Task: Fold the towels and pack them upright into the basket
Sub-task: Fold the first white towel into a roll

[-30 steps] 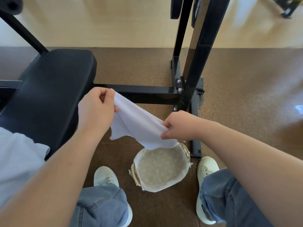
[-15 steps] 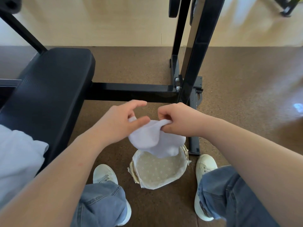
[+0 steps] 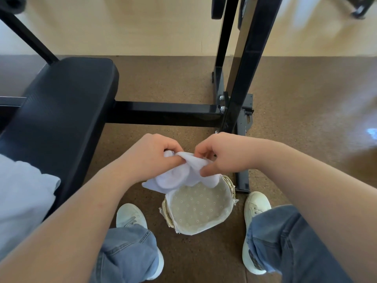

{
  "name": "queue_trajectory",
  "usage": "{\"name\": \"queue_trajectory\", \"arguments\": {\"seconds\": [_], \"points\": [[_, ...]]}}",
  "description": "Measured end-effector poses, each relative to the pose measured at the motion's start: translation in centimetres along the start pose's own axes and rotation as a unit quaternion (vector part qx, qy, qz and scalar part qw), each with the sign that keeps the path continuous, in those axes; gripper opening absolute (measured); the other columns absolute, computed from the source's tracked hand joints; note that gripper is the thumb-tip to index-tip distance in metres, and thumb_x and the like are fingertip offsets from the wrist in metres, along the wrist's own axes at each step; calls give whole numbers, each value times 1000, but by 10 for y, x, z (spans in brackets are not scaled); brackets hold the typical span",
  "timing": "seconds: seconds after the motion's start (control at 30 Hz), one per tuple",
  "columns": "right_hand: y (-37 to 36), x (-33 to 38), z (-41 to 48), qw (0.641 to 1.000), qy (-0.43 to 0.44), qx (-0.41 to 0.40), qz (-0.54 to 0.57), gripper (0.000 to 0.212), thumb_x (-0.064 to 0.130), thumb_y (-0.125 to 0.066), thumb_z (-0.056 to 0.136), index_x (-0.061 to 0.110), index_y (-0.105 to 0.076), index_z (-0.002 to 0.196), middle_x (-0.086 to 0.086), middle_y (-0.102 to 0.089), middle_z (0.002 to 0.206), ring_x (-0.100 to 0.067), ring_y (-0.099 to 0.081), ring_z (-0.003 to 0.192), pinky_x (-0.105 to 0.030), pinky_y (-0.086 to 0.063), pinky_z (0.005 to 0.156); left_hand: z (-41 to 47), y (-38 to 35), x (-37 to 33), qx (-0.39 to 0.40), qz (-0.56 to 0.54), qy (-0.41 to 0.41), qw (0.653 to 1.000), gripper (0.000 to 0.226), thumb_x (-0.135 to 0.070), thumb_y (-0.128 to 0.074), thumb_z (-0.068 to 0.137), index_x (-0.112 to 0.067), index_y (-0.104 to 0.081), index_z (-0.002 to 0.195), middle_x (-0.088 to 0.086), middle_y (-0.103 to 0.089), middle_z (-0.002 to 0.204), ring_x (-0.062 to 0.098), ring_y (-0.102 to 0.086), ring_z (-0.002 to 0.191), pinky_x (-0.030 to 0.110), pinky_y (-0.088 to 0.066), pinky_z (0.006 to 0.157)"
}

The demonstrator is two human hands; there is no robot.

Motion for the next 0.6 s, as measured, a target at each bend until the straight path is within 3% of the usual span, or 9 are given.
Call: {"name": "queue_trajectory", "arguments": {"seconds": [0.13,0.23,0.43,0.6], "points": [[-1,-7,-1,999,-31,14,-14,18,43,-78,87,33,-72,100,11,-70,99,-10,-65,93,-37,-57,88,0,7,2,-15,33,10,999,6,-38,-69,94,-36,-72,90,-18,-66,81,3,-61,81,18,-42,65],[7,-9,-2,998,-44,-26,-35,25,50,-80,83,27,-74,94,6,-71,95,-14,-65,89,-34,-58,82,-2,14,8,-30,52,26,998,6,-39,-68,95,-39,-68,90,-19,-64,81,4,-60,81,18,-44,65],[18,-17,-1,994,-56,-67,-61,11,37,-75,89,30,-77,97,11,-70,91,-10,-65,85,-35,-59,84,-4,24,15,-60,69,52,994,6,-38,-66,96,-36,-70,91,-14,-65,84,7,-60,80,17,-42,62],[23,-23,-3,990,-68,-81,-94,25,48,-79,83,24,-70,82,7,-66,79,-10,-61,74,-24,-51,66,-4,24,16,-69,84,64,992,7,-37,-65,98,-34,-69,93,-15,-61,83,6,-58,79,16,-41,61]]}}
Point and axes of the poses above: each hand's wrist, its own z-axis towards the middle knuckle, its own y-axis out of the back of the hand, x = y × z, the point moved 8 cm from there along z, towards the middle knuckle
